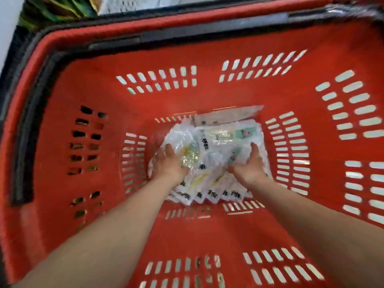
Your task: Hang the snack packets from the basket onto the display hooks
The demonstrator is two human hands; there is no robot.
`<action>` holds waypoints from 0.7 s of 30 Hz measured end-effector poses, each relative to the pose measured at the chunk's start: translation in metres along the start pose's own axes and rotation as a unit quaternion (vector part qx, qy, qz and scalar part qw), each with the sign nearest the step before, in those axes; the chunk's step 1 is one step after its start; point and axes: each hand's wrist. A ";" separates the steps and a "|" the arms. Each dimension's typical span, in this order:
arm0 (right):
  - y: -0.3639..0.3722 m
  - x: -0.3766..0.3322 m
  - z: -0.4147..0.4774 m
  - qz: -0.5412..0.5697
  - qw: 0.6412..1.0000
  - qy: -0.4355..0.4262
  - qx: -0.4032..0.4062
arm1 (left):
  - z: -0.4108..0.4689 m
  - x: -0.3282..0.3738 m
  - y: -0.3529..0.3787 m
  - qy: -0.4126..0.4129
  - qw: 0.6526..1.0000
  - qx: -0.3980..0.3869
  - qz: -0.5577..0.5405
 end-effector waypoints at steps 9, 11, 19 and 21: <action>0.022 0.002 0.012 0.173 0.982 0.060 0.047 | 0.006 -0.001 0.007 -0.063 0.993 0.084 -0.059; 0.022 0.001 0.008 0.152 0.986 0.060 0.044 | 0.001 0.000 0.004 -0.049 0.994 0.052 -0.077; -0.029 0.004 -0.048 0.075 0.990 0.002 0.117 | -0.063 0.005 -0.049 0.024 0.981 0.138 -0.133; -0.047 0.001 -0.071 0.043 0.990 -0.030 0.131 | -0.092 0.008 -0.067 0.033 0.978 0.169 -0.118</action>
Point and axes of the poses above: each hand's wrist, its own z-axis towards the middle knuckle, its own y-axis out of the palm, x = y × z, and after that the axes turned 13 degrees about -z, right-handed
